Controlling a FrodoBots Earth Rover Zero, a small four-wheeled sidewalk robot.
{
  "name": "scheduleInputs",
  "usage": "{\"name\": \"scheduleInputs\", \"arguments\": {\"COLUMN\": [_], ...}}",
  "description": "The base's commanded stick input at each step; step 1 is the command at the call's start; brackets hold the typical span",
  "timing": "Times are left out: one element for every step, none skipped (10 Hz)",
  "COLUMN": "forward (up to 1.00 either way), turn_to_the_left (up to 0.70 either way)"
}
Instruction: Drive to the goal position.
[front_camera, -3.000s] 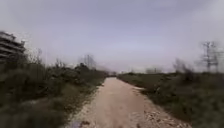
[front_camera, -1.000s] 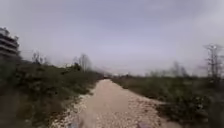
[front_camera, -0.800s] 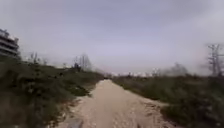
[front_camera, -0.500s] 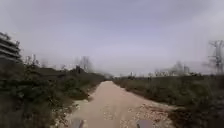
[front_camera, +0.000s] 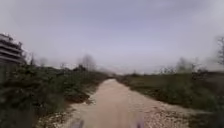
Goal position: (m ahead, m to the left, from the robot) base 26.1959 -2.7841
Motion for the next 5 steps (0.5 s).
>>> {"name": "scheduleInputs", "arguments": {"forward": [0.7, 0.7, 0.7, 0.7, 0.7], "turn_to_the_left": [0.0, 0.0, 0.0, 0.0, 0.0]}}
